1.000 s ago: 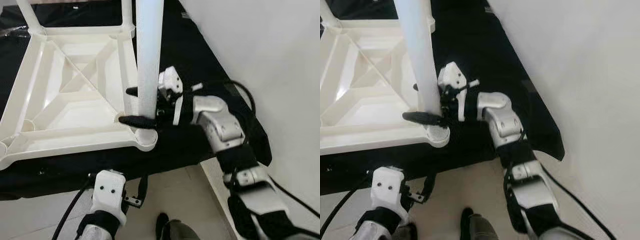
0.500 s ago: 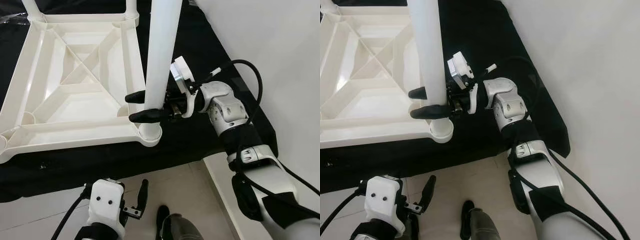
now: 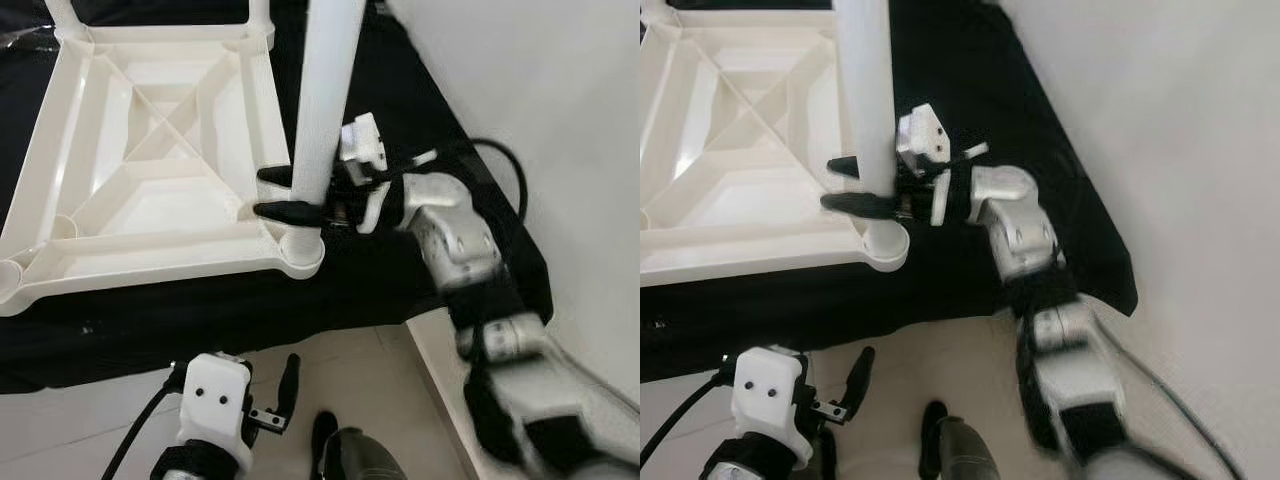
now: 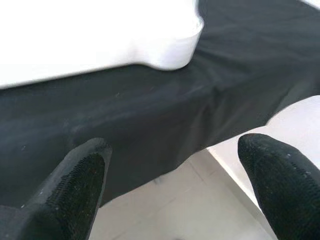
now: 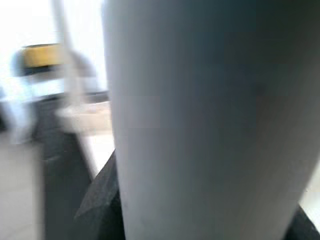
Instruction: Building children table
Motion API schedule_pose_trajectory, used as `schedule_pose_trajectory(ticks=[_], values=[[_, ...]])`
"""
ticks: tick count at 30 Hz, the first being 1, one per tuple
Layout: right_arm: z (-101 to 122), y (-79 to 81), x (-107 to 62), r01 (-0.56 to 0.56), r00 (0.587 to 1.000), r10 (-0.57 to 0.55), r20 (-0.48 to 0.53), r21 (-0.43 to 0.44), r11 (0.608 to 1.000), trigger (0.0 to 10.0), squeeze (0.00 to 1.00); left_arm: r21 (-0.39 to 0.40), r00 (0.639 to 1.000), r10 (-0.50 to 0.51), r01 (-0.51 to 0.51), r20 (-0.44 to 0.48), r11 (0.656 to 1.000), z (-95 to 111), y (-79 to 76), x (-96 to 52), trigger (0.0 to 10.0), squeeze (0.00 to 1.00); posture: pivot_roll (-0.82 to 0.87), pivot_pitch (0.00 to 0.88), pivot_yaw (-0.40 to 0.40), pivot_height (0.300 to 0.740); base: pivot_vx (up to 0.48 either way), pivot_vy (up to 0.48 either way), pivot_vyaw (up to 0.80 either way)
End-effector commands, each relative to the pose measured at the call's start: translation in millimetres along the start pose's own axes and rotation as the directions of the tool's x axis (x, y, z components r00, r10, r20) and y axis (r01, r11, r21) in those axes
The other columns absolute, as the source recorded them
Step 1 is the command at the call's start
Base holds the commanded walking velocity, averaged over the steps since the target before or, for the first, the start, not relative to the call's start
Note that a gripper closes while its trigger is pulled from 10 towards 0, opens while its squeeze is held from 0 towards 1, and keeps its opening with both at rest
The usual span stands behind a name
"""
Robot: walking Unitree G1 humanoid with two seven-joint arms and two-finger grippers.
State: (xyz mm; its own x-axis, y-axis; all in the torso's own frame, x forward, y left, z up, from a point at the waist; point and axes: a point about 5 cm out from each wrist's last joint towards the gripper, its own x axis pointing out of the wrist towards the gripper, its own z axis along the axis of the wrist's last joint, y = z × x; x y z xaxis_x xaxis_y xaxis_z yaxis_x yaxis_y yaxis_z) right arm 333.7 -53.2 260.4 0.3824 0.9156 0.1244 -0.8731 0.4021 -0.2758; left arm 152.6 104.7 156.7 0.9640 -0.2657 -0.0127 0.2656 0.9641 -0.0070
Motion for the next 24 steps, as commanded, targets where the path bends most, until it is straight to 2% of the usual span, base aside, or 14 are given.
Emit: schedule_pose_trajectory(ticks=[1, 2, 3, 5, 9, 11, 12, 13, 14, 15, 16, 17, 21, 24], values=[[-57, 34.7, -24.5, 0.294, 0.911, -0.259, -0.321, 0.064, 0.954, 0.0, 0.0, -0.001, 0.999, 0.003, -0.003, -0.053, 1.0, -10, 3.4, 0.3, 10.0, 0.0, 0.13, 0.316, -0.111, 0.74, 0.0, 0.0, 0.0], [-57, 34.7, -24.5, 0.294, 0.911, -0.259, -0.321, 0.064, 0.954, 0.0, 0.0, -0.001, 0.999, 0.003, -0.003, -0.053, 1.0, -10, 3.4, 0.3, 10.0, 0.0, 0.13, 0.316, -0.111, 0.74, 0.0, 0.0, 0.0], [-59, 46.4, -27.5, 0.36, 0.89, -0.316, -0.33, 0.079, 0.93, 0.0, 0.0, 0.001, 0.999, -0.002, 0.002, -0.05, 1.0, -10, 4.7, 2.7, 10.0, 0.0, 0.11, 0.307, -0.104, 0.74, 0.0, 0.0, 0.0], [-59, 50.5, -27.0, 0.398, 0.878, -0.353, -0.324, 0.082, 0.914, 0.0, 0.0, 0.003, 0.999, -0.008, 0.008, -0.048, 1.0, -11, 6.0, 5.7, 10.0, 0.0, 0.1, 0.29, -0.097, 0.74, 0.0, 0.0, 0.0], [-55, 40.4, -13.1, 0.424, 0.876, -0.393, -0.279, 0.059, 0.904, 0.0, 0.0, 0.004, 0.999, -0.018, 0.018, -0.043, 1.0, -13, 8.1, 12.8, 10.0, 0.0, 0.1, 0.263, -0.09, 0.74, 0.0, 0.0, 0.0], [-43, 25.0, 7.0, 0.445, 0.878, -0.432, -0.208, 0.022, 0.895, 0.0, 0.0, 0.016, 0.999, -0.013, 0.013, -0.034, 1.0, -14, 10.9, 20.7, 10.0, 0.0, 0.1, 0.232, -0.097, 0.74, 0.0, 0.0, 0.0], [-43, 25.0, 7.0, 0.445, 0.878, -0.432, -0.208, 0.022, 0.895, 0.0, 0.0, 0.016, 0.999, -0.013, 0.013, -0.034, 1.0, -14, 10.9, 20.7, 10.0, 0.0, 0.1, 0.232, -0.097, 0.74, 0.0, 0.0, 0.0], [-36, 21.2, 12.5, 0.475, 0.864, -0.465, -0.195, 0.003, 0.88, 4.6, 0.0, 0.021, 1.0, -0.003, 0.003, -0.03, 1.0, -15, 13.0, 24.3, 10.0, 0.0, 0.11, 0.214, -0.102, 0.74, 0.0, 0.0, 0.0], [-32, 18.7, 14.8, 0.499, 0.853, -0.491, -0.178, -0.001, 0.866, 10.0, 0.0, 0.025, 1.0, 0.009, -0.008, -0.027, 1.0, -16, 15.1, 27.0, 10.0, 0.0, 0.11, 0.205, -0.105, 0.74, 0.0, 0.0, 0.0], [-29, 19.4, 14.8, 0.52, 0.841, -0.512, -0.175, -0.002, 0.854, 10.0, 0.0, 0.025, 1.0, 0.016, -0.015, -0.026, 1.0, -16, 16.7, 28.8, 10.0, 0.0, 0.11, 0.202, -0.106, 0.74, 0.0, 0.0, 0.0], [-28, 20.6, 13.2, 0.525, 0.839, -0.517, -0.173, 0.004, 0.851, 10.0, 1.0, 0.027, 0.999, 0.022, -0.021, -0.024, 0.999, -17, 18.4, 30.7, 10.0, 0.0, 0.11, 0.191, -0.108, 0.74, 0.0, 0.0, 0.0], [-28, 20.6, 13.2, 0.525, 0.839, -0.517, -0.173, 0.004, 0.851, 10.0, 1.0, 0.027, 0.999, 0.022, -0.021, -0.024, 0.999, -17, 18.4, 30.7, 10.0, 0.0, 0.11, 0.191, -0.108, 0.74, 0.0, 0.0, 0.0], [-36, 20.3, -5.1, 0.561, 0.812, -0.552, -0.19, -0.007, 0.828, 10.0, 1.0, 0.027, 0.999, 0.031, -0.031, -0.02, 0.999, -19, 23.7, 36.6, 10.0, 0.0, 0.08, 0.168, -0.099, 0.74, 0.0, 0.0, 0.0], [-38, 19.6, -9.8, 0.572, 0.803, -0.563, -0.196, -0.013, 0.82, 10.0, 1.0, 0.025, 0.999, 0.032, -0.031, -0.019, 0.999, -19, 24.5, 37.7, 10.0, 0.0, 0.08, 0.168, -0.099, 0.74, 0.0, 0.0, 0.0]])
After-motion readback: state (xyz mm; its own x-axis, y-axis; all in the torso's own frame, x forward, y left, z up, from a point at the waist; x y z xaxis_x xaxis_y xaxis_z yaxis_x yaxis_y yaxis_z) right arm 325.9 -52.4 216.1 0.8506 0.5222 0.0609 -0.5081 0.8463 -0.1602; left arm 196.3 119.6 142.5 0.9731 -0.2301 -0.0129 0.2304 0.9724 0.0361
